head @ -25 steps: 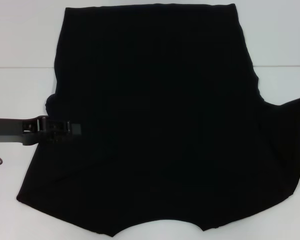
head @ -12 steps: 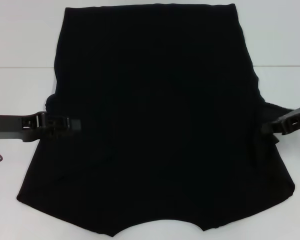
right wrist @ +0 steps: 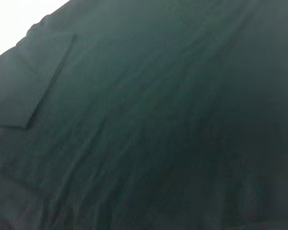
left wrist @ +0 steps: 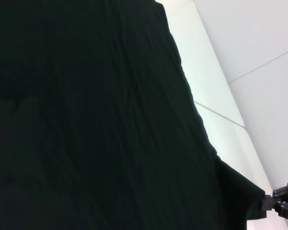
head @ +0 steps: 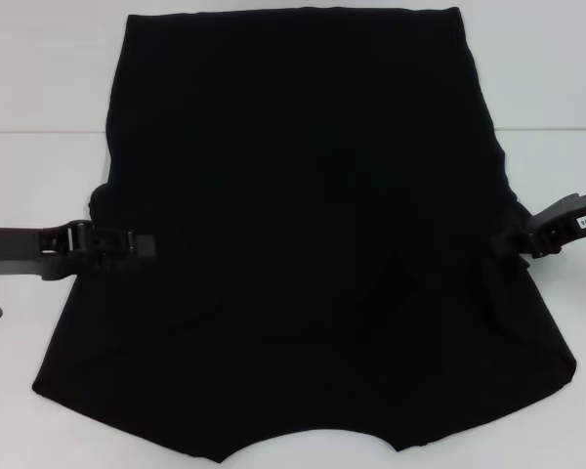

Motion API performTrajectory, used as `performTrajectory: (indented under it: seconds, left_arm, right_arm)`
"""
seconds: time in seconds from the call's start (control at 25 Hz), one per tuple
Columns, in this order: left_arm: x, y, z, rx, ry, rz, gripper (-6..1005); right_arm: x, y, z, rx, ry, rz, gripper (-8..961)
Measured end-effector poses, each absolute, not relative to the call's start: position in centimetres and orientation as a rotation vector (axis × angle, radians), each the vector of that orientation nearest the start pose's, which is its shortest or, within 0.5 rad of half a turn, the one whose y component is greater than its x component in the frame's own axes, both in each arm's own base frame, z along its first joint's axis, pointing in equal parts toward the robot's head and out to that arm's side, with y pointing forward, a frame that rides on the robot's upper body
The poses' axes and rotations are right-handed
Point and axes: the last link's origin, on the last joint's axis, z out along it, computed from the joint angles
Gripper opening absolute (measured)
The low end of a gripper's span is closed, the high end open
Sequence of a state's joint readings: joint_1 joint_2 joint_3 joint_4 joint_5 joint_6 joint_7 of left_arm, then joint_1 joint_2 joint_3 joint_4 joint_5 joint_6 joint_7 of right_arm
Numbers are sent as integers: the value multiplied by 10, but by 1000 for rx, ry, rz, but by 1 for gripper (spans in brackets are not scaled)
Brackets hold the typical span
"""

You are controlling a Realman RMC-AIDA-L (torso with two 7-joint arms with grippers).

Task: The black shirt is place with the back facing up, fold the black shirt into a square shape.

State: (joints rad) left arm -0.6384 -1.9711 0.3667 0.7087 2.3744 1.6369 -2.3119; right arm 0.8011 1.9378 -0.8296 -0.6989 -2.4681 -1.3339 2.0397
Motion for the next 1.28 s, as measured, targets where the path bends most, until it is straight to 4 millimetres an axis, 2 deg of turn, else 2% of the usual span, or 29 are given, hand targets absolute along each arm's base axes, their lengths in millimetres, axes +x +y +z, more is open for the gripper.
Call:
performTrajectory:
  seconds: [0.2, 0.44, 0.56, 0.76, 0.88, 0.96, 1.28]
  left_arm:
    - [-293, 351, 69, -2232, -1821, -633, 382]
    - [-294, 350, 69, -2228, -1824, -636, 382]
    - [-293, 351, 68, -2228, -1825, -636, 382]
    - [-291, 351, 66, -2236, -1835, -642, 382]
    - [-290, 351, 64, -2240, -1838, -648, 382]
    - [-290, 351, 64, -2241, -1836, -658, 382]
    - [-288, 349, 63, -2249, -1844, -677, 381]
  right_arm:
    - [259, 414, 47, -2559, 1027, -87, 20]
    - [282, 403, 57, -2474, 1168, -46, 20]
    - [292, 401, 69, -2362, 1317, 38, 20]
    - [314, 400, 102, -2048, 1629, 243, 20]
    - [323, 397, 115, -1937, 1718, 327, 20]
    - [326, 396, 116, -1900, 1746, 341, 20]
    - [329, 402, 101, -1865, 1770, 333, 20]
